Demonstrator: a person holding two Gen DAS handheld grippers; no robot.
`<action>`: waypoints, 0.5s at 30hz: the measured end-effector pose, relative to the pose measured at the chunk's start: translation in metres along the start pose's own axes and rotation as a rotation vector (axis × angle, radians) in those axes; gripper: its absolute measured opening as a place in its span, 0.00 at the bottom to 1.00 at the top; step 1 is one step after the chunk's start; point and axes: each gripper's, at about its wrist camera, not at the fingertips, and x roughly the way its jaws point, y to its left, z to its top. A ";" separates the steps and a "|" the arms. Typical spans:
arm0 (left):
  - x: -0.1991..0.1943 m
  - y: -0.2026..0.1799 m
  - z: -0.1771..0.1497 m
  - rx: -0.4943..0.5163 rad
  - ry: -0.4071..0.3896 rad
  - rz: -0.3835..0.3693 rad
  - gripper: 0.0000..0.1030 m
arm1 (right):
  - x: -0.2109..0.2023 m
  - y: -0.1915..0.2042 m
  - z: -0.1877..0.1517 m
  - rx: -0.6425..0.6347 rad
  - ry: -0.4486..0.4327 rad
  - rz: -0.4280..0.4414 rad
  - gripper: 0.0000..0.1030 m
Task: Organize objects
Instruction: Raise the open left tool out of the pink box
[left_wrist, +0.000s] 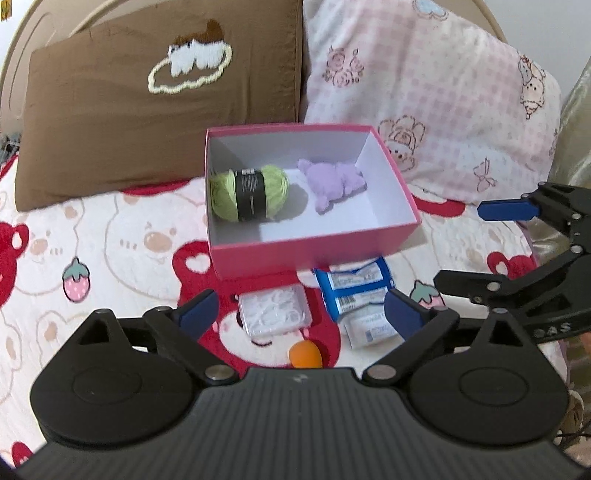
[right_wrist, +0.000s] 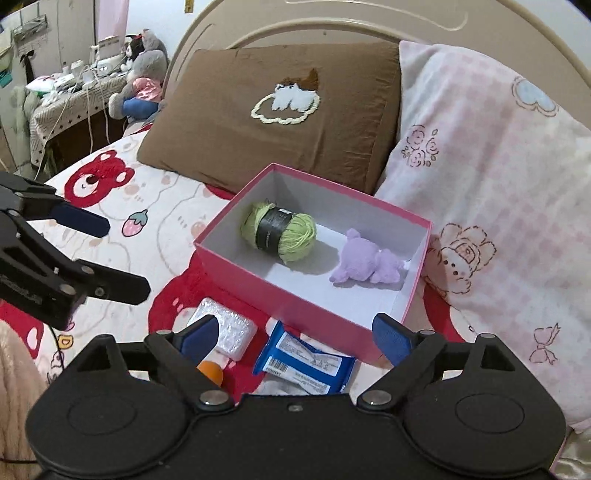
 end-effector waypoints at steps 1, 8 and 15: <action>0.003 0.001 -0.004 -0.006 0.011 -0.005 0.94 | -0.002 0.002 -0.002 -0.006 0.002 0.011 0.90; 0.012 0.003 -0.018 -0.002 0.049 -0.025 0.94 | -0.008 0.023 -0.016 -0.075 0.026 0.058 0.90; 0.019 0.002 -0.027 -0.002 0.075 -0.037 0.95 | -0.010 0.034 -0.026 -0.117 0.050 0.088 0.90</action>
